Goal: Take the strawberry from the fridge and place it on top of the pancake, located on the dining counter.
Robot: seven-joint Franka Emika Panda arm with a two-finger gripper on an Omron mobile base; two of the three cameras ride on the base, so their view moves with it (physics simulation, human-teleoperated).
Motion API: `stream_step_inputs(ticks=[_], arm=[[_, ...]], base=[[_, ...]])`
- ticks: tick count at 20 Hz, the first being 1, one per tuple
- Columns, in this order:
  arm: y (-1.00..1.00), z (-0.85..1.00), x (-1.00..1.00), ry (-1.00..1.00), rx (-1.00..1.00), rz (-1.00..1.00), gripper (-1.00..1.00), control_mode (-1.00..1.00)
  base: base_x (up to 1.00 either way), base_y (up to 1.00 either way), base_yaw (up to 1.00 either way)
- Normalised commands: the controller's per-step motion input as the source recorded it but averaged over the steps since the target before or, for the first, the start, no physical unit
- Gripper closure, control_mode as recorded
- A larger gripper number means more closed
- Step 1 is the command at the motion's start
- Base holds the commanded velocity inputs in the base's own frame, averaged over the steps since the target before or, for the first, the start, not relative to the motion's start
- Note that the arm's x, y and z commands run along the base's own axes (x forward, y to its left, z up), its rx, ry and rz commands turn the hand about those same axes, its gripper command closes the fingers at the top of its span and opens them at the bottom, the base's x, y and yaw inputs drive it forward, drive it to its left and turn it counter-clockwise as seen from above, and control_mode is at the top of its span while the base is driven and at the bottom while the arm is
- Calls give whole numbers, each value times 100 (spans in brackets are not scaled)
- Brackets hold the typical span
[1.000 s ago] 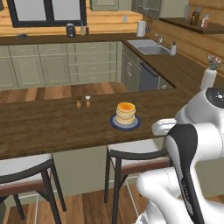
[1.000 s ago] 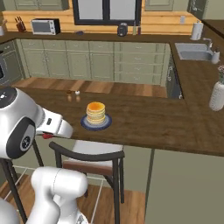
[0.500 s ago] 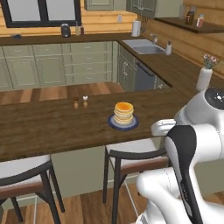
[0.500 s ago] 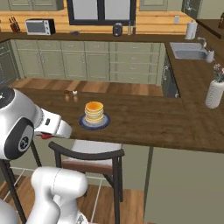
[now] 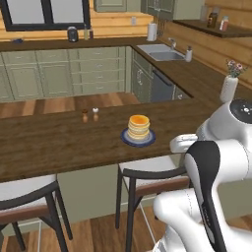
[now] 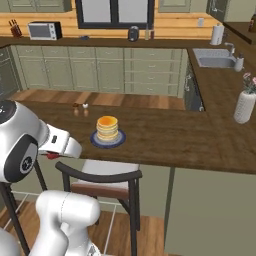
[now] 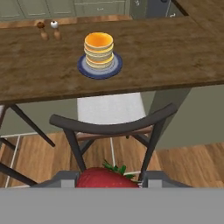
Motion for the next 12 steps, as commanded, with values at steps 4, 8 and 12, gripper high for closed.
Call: stream_step_inputs(ticks=[4, 8, 12], arm=[[0, 35, 59, -1, -1, 12, 100, -100], [3, 39, 100, 0, -1, 12, 100, -100], [20, 17, 100, 0, 0, 2, 100, -100]], base=[[14, 1, 3], [0, 0, 0], [0, 0, 0]])
